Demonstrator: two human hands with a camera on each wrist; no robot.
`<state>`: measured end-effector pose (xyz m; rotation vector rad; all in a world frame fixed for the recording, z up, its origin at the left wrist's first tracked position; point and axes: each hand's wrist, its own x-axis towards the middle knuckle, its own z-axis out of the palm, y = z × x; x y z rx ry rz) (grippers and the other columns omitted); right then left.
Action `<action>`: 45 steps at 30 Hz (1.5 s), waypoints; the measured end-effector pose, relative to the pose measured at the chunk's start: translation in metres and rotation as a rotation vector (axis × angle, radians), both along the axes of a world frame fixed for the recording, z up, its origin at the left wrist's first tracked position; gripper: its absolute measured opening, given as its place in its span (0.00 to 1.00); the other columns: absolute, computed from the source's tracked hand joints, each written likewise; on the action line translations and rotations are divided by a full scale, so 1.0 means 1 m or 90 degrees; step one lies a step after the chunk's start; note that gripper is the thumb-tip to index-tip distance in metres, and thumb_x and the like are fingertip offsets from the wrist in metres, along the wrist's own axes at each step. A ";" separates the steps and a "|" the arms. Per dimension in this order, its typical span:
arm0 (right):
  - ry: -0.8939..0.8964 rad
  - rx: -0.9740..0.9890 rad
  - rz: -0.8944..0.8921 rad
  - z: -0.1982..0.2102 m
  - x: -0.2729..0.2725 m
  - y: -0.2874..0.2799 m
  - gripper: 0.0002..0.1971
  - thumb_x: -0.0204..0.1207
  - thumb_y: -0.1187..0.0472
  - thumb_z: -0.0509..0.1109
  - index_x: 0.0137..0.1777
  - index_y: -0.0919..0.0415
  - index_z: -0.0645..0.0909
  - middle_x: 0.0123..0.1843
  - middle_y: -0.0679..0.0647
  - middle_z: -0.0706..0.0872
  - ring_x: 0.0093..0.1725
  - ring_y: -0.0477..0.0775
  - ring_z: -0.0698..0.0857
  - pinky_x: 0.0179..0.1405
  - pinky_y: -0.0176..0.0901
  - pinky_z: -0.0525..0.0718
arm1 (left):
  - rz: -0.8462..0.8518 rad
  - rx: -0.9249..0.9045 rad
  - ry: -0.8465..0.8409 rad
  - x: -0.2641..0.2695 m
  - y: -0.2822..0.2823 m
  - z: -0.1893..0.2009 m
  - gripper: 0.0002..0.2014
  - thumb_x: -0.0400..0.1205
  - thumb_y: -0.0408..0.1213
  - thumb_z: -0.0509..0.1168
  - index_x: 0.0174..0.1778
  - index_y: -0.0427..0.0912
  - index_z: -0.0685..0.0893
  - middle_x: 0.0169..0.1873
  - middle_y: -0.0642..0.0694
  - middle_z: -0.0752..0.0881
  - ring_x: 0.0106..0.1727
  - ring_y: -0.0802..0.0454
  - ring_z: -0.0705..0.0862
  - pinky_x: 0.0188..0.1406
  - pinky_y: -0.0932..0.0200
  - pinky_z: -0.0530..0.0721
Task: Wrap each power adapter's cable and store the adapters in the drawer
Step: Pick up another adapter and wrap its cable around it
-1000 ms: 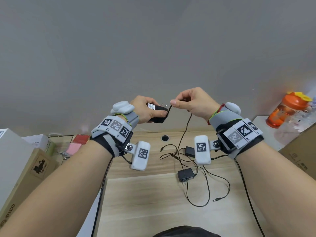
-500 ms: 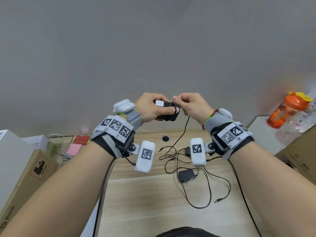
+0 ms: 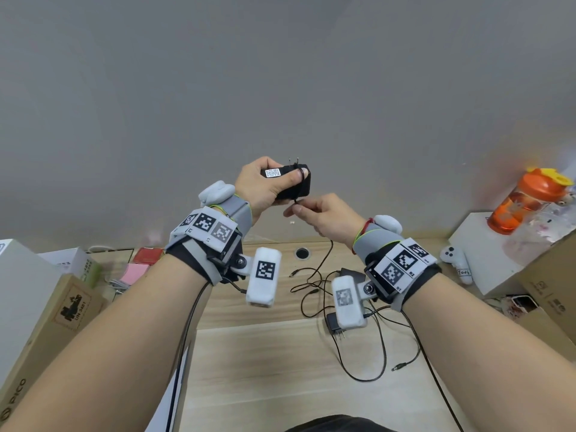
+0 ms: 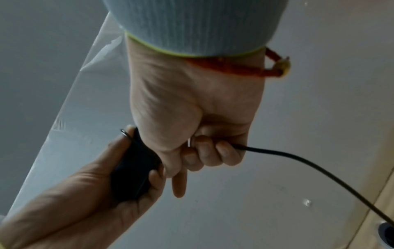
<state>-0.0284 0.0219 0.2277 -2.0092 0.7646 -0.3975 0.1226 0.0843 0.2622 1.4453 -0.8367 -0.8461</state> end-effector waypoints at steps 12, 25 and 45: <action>-0.041 -0.065 -0.033 0.037 -0.007 -0.018 0.10 0.76 0.53 0.77 0.34 0.54 0.88 0.27 0.50 0.74 0.28 0.45 0.67 0.31 0.37 0.67 | -0.065 0.070 -0.227 0.016 0.003 -0.022 0.19 0.66 0.39 0.83 0.35 0.45 0.77 0.32 0.40 0.87 0.32 0.44 0.85 0.36 0.44 0.86; -0.112 0.000 -0.088 0.026 -0.010 -0.038 0.15 0.80 0.55 0.73 0.32 0.57 0.81 0.20 0.40 0.74 0.21 0.39 0.67 0.26 0.31 0.67 | -0.236 0.035 -0.225 -0.005 0.006 0.001 0.18 0.71 0.29 0.80 0.37 0.41 0.74 0.32 0.40 0.86 0.30 0.48 0.81 0.31 0.55 0.81; -0.007 -0.035 0.005 0.025 -0.007 -0.006 0.13 0.83 0.56 0.70 0.47 0.65 0.90 0.15 0.40 0.67 0.19 0.41 0.66 0.22 0.27 0.63 | -0.006 0.060 -0.194 0.016 -0.002 -0.014 0.23 0.57 0.49 0.84 0.33 0.48 0.76 0.31 0.42 0.88 0.31 0.43 0.85 0.37 0.37 0.87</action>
